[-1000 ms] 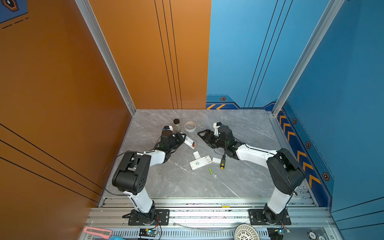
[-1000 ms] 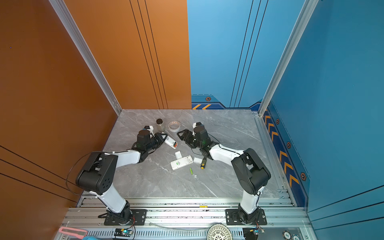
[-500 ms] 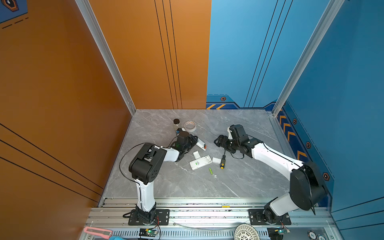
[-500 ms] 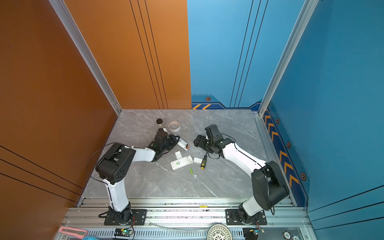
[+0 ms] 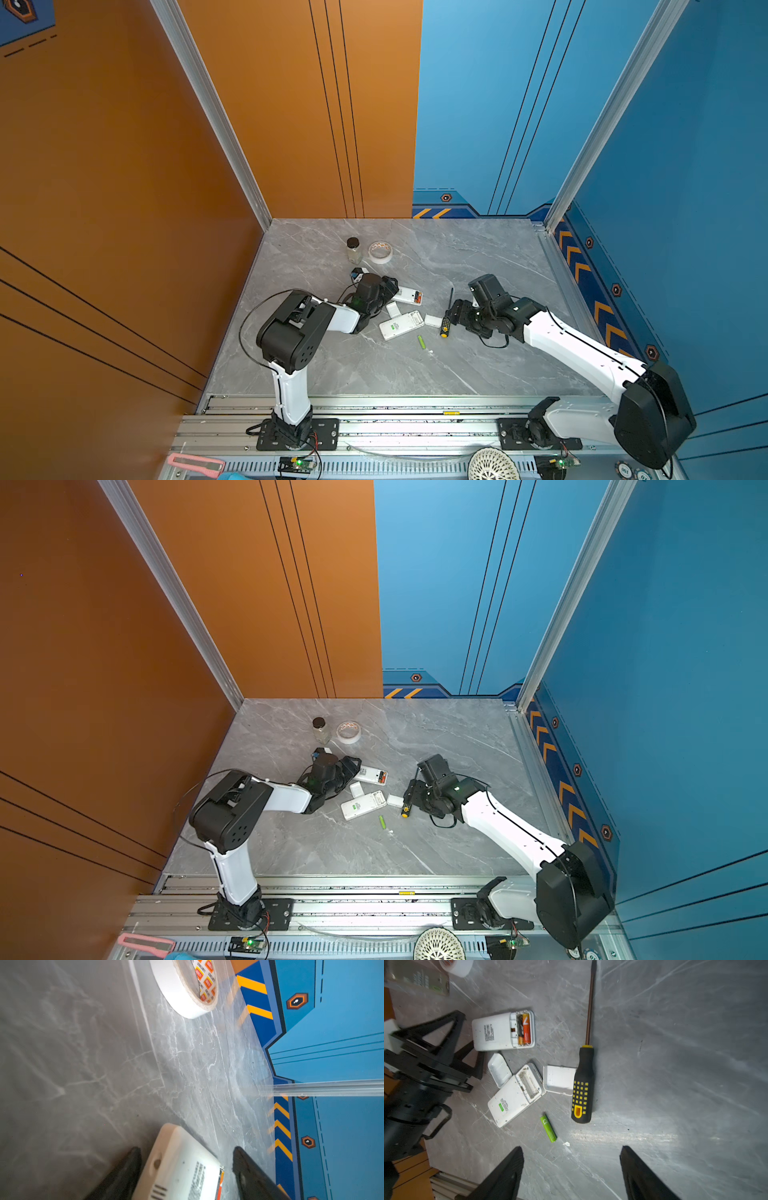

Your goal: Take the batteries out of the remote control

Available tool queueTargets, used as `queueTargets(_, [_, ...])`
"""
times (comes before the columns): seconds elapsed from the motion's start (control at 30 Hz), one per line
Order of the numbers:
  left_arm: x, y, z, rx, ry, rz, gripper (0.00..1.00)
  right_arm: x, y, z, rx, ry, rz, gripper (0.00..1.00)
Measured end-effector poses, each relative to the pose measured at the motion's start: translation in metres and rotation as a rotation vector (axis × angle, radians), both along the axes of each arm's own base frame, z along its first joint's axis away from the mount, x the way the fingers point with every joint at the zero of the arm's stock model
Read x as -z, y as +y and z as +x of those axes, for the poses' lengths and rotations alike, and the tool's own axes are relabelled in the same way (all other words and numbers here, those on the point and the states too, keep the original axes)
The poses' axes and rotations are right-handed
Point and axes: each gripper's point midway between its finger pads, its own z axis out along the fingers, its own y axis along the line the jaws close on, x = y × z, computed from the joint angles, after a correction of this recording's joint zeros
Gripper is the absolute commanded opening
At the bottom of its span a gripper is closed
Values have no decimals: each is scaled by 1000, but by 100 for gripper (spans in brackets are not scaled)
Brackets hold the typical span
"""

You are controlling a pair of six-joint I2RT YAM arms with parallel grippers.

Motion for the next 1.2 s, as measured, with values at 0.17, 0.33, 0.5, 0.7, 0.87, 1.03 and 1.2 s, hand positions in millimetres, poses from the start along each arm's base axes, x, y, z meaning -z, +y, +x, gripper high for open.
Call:
queueTargets(0.17, [-25, 18, -13, 5, 19, 57, 83, 30, 12, -11, -52, 83, -52, 61])
queueTargets(0.33, [-80, 25, -22, 64, -15, 156, 84, 60, 20, -15, -81, 145, -96, 57])
queueTargets(0.5, [-140, 31, -34, 132, -82, 253, 84, 79, 24, -10, -83, 170, -122, 53])
queueTargets(0.7, [-164, 53, -63, 167, -83, 336, 84, 85, 30, 2, -86, 172, -148, 47])
queueTargets(0.87, [-169, 67, -76, 170, -70, 365, 84, 86, 28, 13, -104, 163, -188, 42])
queueTargets(1.03, [-168, 70, -81, 177, -58, 372, 84, 88, 19, 18, -105, 167, -226, 32])
queueTargets(1.2, [-166, 69, -84, 188, -44, 369, 84, 89, 7, 14, -122, 179, -279, 19])
